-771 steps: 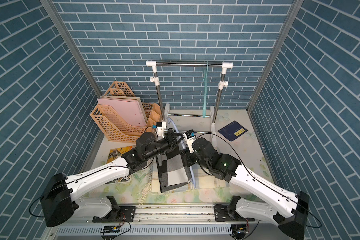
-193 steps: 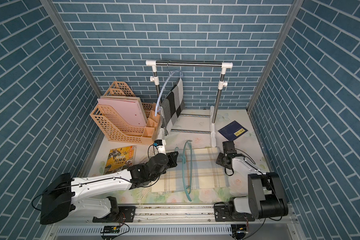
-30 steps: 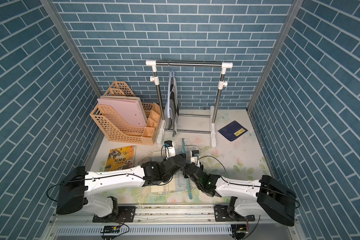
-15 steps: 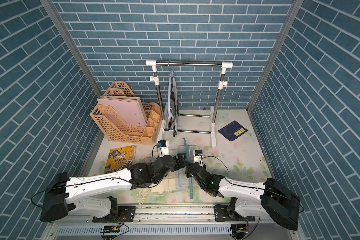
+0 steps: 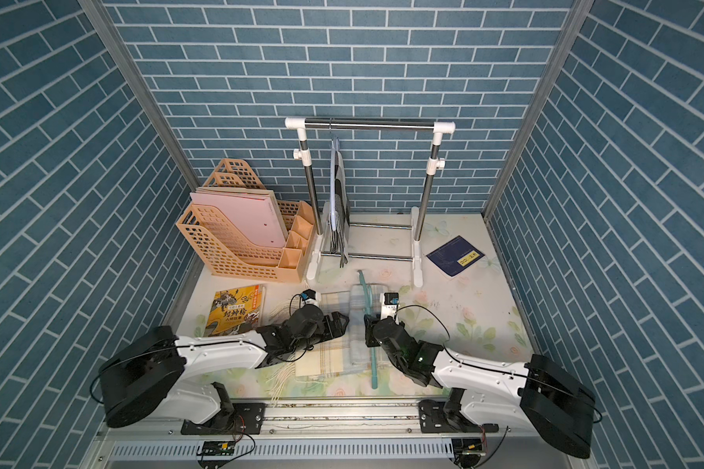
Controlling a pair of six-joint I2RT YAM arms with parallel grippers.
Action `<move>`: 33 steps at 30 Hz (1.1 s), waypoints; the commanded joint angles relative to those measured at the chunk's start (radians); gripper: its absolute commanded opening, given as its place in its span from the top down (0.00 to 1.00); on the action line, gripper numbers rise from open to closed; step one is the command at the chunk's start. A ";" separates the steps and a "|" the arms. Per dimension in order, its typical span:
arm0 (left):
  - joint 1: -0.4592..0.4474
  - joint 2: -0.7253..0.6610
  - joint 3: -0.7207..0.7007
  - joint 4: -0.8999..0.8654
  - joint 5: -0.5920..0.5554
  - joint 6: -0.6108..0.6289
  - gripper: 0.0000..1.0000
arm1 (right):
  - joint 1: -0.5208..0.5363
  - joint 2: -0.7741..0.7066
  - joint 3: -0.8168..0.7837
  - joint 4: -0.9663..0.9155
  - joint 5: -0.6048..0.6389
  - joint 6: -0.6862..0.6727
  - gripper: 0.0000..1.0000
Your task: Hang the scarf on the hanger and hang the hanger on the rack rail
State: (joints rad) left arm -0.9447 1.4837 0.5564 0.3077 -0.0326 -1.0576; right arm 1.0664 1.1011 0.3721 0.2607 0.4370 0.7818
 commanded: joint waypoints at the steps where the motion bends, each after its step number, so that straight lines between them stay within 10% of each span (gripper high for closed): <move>1: 0.006 0.070 0.067 0.142 0.105 0.010 0.11 | -0.005 -0.022 -0.012 -0.016 -0.007 0.014 0.58; 11: 0.016 0.176 0.117 0.149 0.139 0.010 0.41 | -0.005 -0.040 -0.024 -0.015 -0.015 0.019 0.58; 29: 0.022 0.216 0.172 -0.019 0.123 0.053 0.33 | -0.005 -0.048 -0.010 -0.012 -0.027 0.013 0.59; 33: 0.021 0.284 0.195 0.014 0.163 0.053 0.56 | -0.005 -0.051 -0.006 -0.010 -0.033 0.012 0.59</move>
State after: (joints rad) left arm -0.9298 1.7252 0.7395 0.3523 0.1062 -1.0260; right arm 1.0657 1.0657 0.3599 0.2554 0.4080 0.7864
